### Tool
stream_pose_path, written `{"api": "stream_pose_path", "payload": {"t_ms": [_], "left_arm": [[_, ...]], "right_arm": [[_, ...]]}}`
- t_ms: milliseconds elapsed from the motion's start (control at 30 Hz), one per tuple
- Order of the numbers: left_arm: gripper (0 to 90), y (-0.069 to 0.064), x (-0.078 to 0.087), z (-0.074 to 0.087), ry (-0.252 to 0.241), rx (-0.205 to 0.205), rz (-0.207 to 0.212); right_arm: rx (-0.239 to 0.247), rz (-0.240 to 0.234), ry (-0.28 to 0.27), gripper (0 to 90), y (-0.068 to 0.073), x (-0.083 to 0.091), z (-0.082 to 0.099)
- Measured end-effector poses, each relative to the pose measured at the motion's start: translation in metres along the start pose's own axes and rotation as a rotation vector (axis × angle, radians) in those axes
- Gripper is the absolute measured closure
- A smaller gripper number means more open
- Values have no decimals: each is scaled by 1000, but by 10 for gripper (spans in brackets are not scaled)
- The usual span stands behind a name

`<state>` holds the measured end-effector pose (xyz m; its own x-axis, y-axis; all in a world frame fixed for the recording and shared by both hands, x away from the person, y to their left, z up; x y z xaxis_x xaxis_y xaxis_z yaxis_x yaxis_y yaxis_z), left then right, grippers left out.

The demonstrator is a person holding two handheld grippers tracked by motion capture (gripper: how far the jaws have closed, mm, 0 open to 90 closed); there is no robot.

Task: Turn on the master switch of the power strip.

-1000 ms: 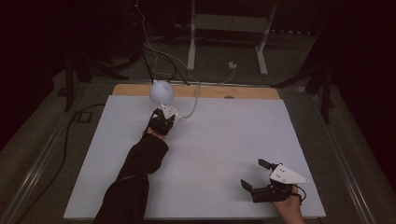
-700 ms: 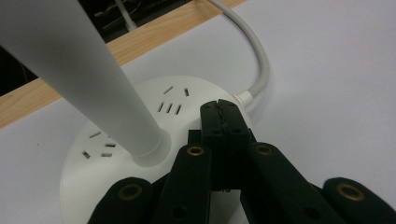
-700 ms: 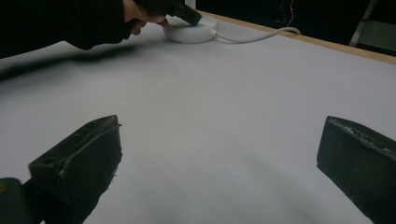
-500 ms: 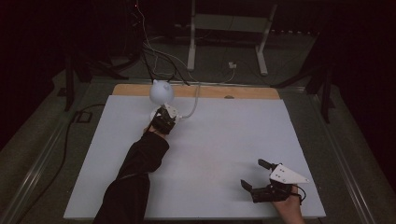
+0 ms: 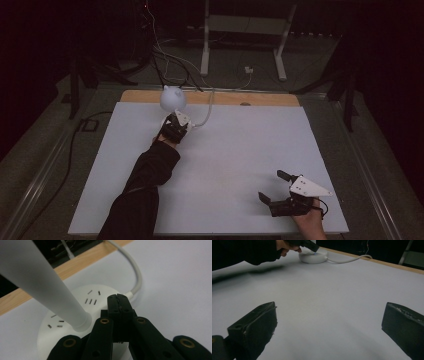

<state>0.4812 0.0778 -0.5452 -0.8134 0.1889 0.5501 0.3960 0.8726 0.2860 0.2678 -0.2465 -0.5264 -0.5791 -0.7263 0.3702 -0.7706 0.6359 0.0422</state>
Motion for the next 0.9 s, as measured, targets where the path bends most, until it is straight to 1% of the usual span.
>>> {"api": "stream_pose_path", "payload": {"t_ms": [33,67,267,300,500,533,600,633,667,700,733,800,833,867,900], "left_arm": [[900,1,2,-1,-3,4,3],[900,2,5,-3,-18,12,11],[900,2,13,-7,-29,15,20],[900,1,15,-7,-33,26,38],[900,1,22,-10,-44,27,48],[900,0,24,-11,-46,16,66],[900,0,25,-11,-42,11,64],[900,1,25,-11,-36,15,62],[900,1,26,-11,-31,30,69],[900,2,26,-11,-27,36,72],[900,2,27,-11,-26,52,74],[900,2,29,-11,-16,60,70],[900,3,30,-11,-10,70,72],[900,2,31,-12,-9,80,82],[900,2,32,-13,-10,81,87]], "right_arm": [[2,2,-1,0,0,0,0],[2,1,-1,0,0,0,0],[6,1,-2,0,1,0,-1],[5,1,-3,0,1,0,-1],[3,0,-3,0,1,1,-1],[4,0,-5,0,1,1,-1],[4,1,-5,0,1,1,-1],[4,1,-5,0,1,1,-1],[3,1,-6,0,1,1,-1],[3,1,-6,0,1,1,-1],[2,1,-6,0,1,1,-1],[2,2,-7,0,1,1,-2],[2,2,-7,0,1,1,-2],[2,2,-8,0,1,1,-2],[2,2,-8,0,1,1,-2]]}}
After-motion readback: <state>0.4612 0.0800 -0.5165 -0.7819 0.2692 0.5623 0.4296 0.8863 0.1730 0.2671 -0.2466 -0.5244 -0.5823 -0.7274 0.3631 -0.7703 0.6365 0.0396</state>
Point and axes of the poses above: each handheld gripper's, and its own axes: x roughly backward along the jaws, z roughly out of its underside, y roughly to its left, the point moved 6 cm from there along -x, roughly forward along the jaws, and after that the axes turned 6 degrees about -z, right-handed, at the moved point
